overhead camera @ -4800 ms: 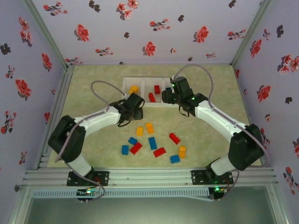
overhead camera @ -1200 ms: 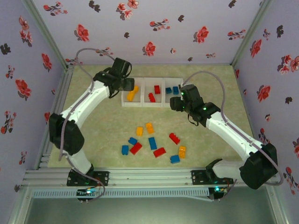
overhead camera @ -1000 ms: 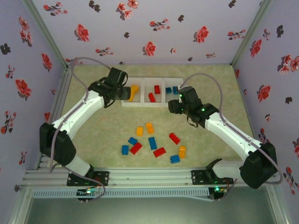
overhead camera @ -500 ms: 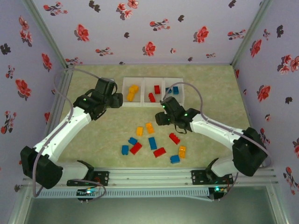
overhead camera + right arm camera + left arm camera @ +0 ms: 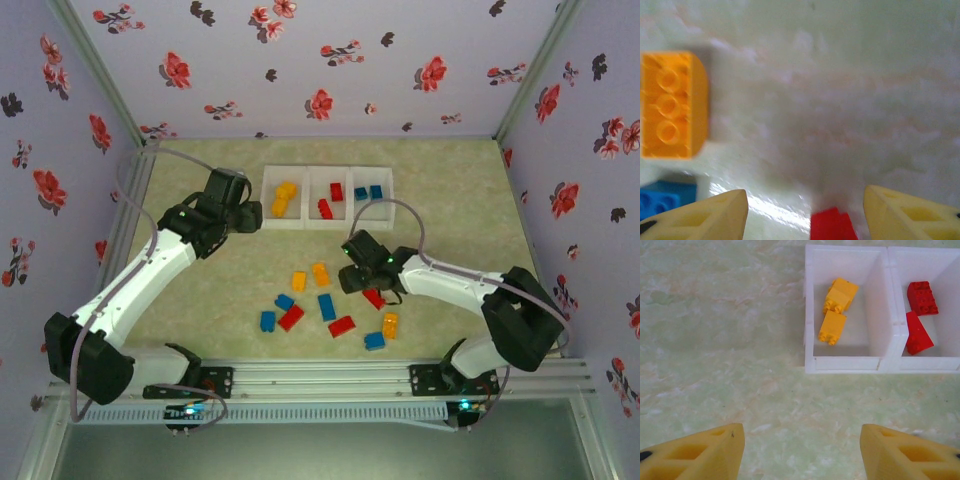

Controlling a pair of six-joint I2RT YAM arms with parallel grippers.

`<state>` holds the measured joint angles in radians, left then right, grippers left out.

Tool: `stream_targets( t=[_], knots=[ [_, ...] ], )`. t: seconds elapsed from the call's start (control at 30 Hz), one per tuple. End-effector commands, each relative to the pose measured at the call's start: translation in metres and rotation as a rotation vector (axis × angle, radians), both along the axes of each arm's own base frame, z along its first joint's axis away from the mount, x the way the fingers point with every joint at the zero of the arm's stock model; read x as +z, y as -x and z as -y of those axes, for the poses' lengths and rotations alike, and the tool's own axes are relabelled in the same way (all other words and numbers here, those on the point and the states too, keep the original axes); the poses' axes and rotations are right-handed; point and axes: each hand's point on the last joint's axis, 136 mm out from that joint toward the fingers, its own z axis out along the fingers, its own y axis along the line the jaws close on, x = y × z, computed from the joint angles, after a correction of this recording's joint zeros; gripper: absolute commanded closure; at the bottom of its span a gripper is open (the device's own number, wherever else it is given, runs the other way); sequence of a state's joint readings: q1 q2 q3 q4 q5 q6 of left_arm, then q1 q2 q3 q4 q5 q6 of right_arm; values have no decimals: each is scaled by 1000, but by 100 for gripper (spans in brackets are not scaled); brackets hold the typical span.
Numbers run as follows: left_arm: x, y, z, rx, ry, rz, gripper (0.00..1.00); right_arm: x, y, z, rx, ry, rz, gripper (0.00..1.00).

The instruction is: Sort the legos into containers by color

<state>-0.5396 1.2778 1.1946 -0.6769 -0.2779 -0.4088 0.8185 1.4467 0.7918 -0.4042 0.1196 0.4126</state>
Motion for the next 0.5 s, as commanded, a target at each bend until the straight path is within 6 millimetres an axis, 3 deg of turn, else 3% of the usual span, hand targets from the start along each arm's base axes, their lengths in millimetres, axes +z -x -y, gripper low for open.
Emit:
stream_targets(
  t=[0.0, 0.47],
  knots=[
    [-6, 1, -4, 12, -30, -15, 37, -7, 17, 18, -37, 44, -35, 36],
    [-6, 3, -5, 12, -31, -17, 37, -21, 36, 34, -69, 75, -82, 39]
  ],
)
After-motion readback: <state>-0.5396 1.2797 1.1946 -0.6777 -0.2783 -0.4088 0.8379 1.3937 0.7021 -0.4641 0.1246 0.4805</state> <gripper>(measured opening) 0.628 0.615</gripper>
